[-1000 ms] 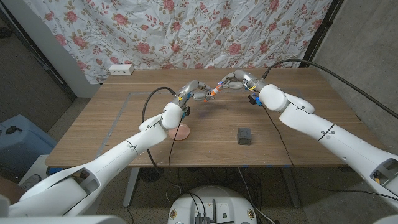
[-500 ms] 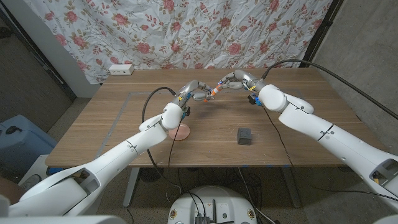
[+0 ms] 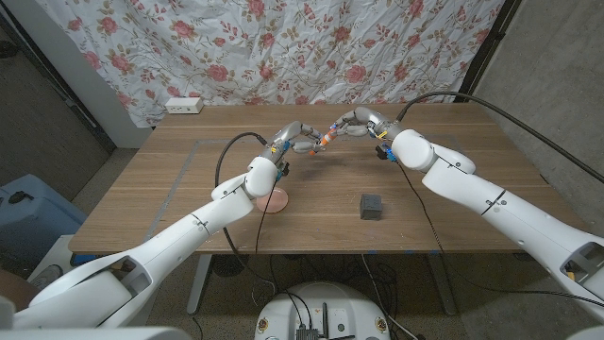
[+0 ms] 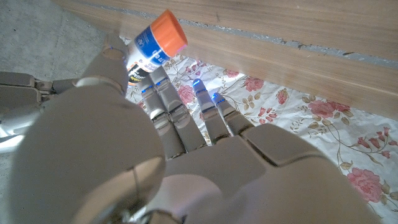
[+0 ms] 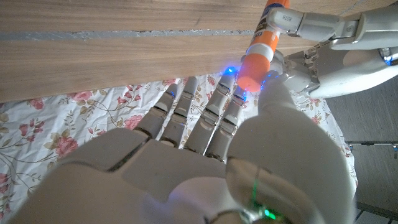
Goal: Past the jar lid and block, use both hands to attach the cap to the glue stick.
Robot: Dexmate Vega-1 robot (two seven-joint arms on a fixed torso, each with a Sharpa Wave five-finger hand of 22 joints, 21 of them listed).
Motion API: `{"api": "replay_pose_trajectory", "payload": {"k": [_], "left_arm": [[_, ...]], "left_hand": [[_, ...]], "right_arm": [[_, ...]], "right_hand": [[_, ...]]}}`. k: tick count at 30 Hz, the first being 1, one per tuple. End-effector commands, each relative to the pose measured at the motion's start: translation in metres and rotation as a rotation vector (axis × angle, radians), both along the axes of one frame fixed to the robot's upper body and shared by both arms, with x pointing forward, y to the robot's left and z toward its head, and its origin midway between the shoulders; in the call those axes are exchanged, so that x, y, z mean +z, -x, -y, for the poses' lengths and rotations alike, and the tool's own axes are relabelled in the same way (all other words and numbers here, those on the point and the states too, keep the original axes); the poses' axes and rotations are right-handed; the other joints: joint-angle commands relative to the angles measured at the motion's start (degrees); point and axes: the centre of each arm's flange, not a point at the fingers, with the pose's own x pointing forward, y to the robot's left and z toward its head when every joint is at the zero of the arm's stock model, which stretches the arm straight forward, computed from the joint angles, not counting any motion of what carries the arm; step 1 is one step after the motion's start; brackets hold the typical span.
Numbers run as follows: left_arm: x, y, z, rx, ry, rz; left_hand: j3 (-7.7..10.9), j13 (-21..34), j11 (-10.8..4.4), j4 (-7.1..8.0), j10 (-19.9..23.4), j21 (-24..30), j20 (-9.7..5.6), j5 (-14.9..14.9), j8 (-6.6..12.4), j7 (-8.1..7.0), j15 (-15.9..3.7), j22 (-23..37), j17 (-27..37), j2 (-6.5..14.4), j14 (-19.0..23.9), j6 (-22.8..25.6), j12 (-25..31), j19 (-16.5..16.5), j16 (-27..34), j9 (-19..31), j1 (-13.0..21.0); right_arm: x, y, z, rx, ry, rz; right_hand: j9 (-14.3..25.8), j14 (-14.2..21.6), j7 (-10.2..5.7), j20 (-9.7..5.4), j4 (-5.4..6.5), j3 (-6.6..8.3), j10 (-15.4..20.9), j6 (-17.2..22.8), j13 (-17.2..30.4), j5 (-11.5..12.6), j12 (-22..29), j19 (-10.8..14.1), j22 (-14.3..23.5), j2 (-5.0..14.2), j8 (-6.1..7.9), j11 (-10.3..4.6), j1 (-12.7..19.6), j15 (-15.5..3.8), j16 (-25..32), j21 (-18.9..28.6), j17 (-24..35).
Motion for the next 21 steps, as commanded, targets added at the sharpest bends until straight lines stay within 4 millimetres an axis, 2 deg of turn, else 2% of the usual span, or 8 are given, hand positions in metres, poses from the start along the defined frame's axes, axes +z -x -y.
{"api": "replay_pose_trajectory", "payload": {"k": [1,21], "left_arm": [[-0.0007,0.0024,-0.0009,0.006,0.006,0.006],[-0.0014,0.0043,0.0013,0.005,0.013,0.012]], "left_hand": [[0.39,0.1,-0.34,-0.11,0.5,-0.1,0.0,0.4,0.38,1.6,-5.45,0.2,0.1,4.1,0.1,2.1,0.2,0.2,0.1,0.7,-1.2],[0.4,0.1,-0.35,-0.11,0.4,-0.1,0.0,0.4,0.39,1.64,-5.39,0.2,0.1,4.2,0.1,2.1,0.2,0.3,0.1,0.7,-1.1]], "right_arm": [[-0.0052,-0.0004,0.0033,-0.009,-0.02,-0.012],[-0.0105,0.0011,-0.0003,0.006,-0.024,-0.026]], "right_hand": [[0.2,0.0,-0.24,0.31,0.21,-0.2,-0.1,0.5,0.2,-0.1,0.0,0.2,0.2,0.56,-0.04,0.0,0.0,-7.15,0.3,0.3,0.1],[0.2,0.0,-0.24,0.19,0.22,-0.3,-0.2,0.5,0.2,-0.1,0.0,0.3,0.2,0.66,-0.22,0.0,0.0,-7.14,0.4,0.3,0.1]]}}
